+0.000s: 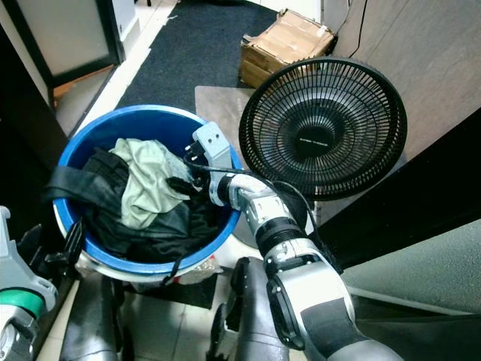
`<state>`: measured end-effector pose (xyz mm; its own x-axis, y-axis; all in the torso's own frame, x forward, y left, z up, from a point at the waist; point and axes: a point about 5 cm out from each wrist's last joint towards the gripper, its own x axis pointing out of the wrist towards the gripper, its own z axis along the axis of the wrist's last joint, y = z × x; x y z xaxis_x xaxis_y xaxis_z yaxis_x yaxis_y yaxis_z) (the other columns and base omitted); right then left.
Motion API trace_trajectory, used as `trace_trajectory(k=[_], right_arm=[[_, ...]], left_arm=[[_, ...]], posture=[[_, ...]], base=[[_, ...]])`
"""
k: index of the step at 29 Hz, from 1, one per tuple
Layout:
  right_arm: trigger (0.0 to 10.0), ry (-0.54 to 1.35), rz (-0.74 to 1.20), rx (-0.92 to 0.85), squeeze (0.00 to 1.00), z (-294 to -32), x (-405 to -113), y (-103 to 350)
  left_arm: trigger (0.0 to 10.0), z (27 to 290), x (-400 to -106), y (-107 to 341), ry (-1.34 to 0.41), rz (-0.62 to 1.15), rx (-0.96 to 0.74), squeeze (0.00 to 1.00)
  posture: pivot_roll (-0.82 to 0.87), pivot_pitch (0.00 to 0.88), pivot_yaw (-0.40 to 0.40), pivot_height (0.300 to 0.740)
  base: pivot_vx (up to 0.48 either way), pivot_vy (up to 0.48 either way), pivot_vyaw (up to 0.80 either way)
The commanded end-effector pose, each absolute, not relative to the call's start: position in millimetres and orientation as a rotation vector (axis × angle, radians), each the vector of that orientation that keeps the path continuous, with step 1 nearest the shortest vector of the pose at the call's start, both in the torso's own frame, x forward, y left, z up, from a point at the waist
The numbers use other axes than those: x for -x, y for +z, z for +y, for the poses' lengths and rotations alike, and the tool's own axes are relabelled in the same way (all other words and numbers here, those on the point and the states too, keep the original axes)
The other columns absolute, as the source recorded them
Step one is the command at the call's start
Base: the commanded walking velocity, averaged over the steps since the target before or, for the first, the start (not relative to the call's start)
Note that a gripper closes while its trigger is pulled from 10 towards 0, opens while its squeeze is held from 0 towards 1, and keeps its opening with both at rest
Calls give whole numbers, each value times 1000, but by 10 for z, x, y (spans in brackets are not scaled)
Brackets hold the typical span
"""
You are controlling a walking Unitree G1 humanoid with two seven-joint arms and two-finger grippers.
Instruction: Clothes washing
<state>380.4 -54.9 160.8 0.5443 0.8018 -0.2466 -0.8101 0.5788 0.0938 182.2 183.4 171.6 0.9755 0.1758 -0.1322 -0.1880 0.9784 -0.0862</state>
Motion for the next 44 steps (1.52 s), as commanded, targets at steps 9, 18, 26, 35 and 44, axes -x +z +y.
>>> trace_trajectory(k=[9,18,26,35,44], right_arm=[[10000,816,417,422,1000,-940,-3834,1331],[10000,1036,486,739,1000,-969,-3686,1132],[10000,1247,547,641,0,-918,-3521,1002],[0,1359,553,406,0,-845,-3460,1037],[0,1417,539,327,0,-814,-3439,1074]], left_arm=[[10000,1859,-1788,1597,200,208,96,0],[10000,1872,-1771,1611,210,207,91,0],[10000,1873,-1775,1613,209,206,92,0],[10000,1886,-1784,1617,214,204,89,0],[10000,1886,-1790,1619,217,202,89,0]], posture=[[187,318,-89,550],[202,312,-90,550],[202,307,-88,550],[211,304,-87,550],[209,302,-88,550]], base=[[0,0,0],[0,0,0],[0,0,0],[0,0,0],[0,0,0]])
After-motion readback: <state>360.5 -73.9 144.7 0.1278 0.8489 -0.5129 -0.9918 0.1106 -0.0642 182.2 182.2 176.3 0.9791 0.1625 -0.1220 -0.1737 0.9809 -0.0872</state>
